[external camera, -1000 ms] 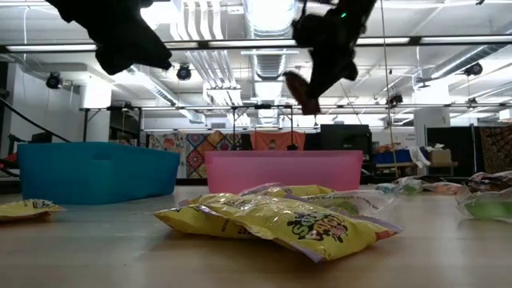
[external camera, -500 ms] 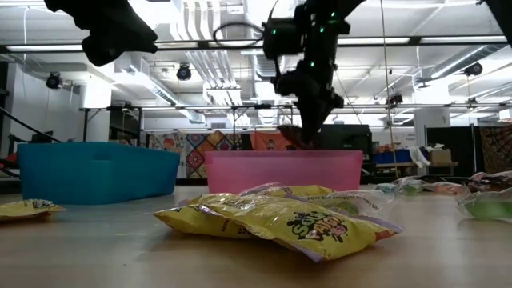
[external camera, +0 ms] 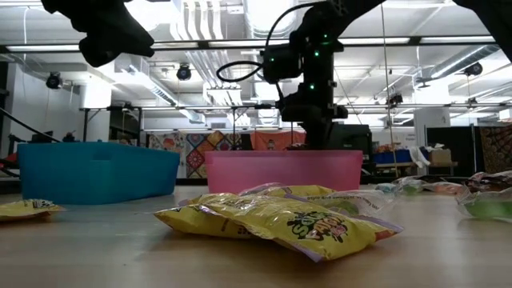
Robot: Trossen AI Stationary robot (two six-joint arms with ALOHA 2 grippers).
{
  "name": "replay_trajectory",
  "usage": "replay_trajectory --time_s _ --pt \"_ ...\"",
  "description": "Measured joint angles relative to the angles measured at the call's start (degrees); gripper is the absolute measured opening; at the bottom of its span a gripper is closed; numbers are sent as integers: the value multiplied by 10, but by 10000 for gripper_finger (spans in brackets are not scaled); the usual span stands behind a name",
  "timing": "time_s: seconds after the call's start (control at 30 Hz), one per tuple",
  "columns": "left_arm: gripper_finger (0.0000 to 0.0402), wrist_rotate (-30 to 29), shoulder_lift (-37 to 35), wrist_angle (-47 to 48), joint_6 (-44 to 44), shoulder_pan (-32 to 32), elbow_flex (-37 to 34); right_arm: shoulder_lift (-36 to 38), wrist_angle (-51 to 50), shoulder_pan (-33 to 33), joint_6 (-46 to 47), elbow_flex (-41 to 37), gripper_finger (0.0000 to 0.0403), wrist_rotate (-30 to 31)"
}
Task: Sort candy
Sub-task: Put the brown chocolate bar into the red bin, then put the green gummy into the green bin
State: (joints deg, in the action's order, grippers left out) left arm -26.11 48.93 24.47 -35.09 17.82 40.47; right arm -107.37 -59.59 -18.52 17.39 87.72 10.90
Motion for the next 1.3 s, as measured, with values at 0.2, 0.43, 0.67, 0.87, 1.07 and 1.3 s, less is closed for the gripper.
replay_trajectory --time_s 0.2,0.43,0.67,0.87,1.07,1.3 --pt "77 -4 2 1 0 0 0 0 0 0 -7 0 36 3" --pt "77 -4 2 1 0 0 -1 0 3 0 -19 0 81 3" --pt "77 -4 24 1 -1 0 -1 22 2 1 -41 0 94 -2" --pt "77 -3 73 -30 2 0 -1 84 0 22 -43 0 87 -4" --pt "77 -4 137 -101 53 4 -1 159 1 68 -44 -4 74 -4" --pt "77 -3 203 -196 131 23 -1 253 27 151 -38 -54 69 -4"
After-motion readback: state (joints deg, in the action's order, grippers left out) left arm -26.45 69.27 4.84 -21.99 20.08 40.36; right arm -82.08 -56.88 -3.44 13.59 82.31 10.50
